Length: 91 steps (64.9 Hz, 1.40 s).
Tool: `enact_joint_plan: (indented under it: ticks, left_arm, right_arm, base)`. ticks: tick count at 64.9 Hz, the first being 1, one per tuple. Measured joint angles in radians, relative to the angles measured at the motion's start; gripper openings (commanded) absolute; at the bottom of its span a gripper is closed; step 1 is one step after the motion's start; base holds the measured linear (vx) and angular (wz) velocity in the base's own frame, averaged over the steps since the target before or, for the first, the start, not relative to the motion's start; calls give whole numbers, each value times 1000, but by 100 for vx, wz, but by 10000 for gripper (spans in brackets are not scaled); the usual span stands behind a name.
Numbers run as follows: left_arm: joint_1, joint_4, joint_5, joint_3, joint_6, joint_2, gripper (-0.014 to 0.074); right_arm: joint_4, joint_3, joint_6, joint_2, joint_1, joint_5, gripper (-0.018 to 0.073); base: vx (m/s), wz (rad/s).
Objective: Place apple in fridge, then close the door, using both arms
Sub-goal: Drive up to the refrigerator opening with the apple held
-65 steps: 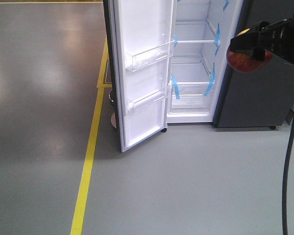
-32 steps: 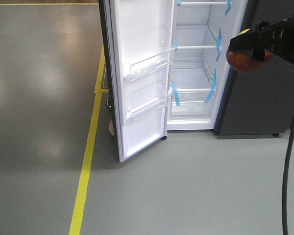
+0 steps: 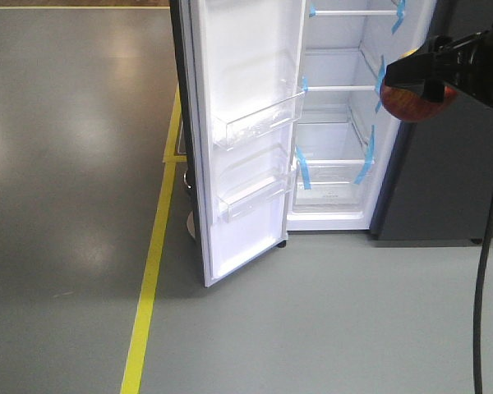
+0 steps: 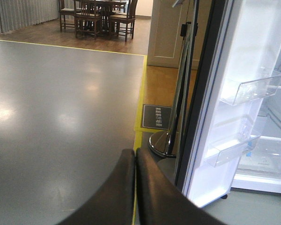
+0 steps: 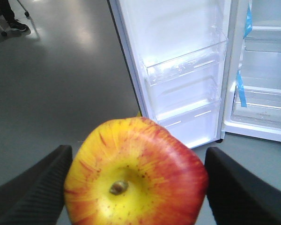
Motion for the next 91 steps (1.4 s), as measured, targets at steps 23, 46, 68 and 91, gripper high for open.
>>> enact_joint_plan:
  ticks: [23,46,68,91]
  left_arm:
    - [0,0,0,0,0,0,-5]
    - [0,0,0,0,0,0,-5]
    - [0,0,0,0,0,0,-5]
    - [0,0,0,0,0,0,-5]
  right_arm:
    - [0,0,0,0,0,0,-5]
    - [0,0,0,0,0,0,-5]
    - [0,0,0,0,0,0,-5]
    - [0,0,0,0,0,0,-5]
  base:
    - [13,5]
    - [14,3]
    - [13,-2]
    - [13,-3]
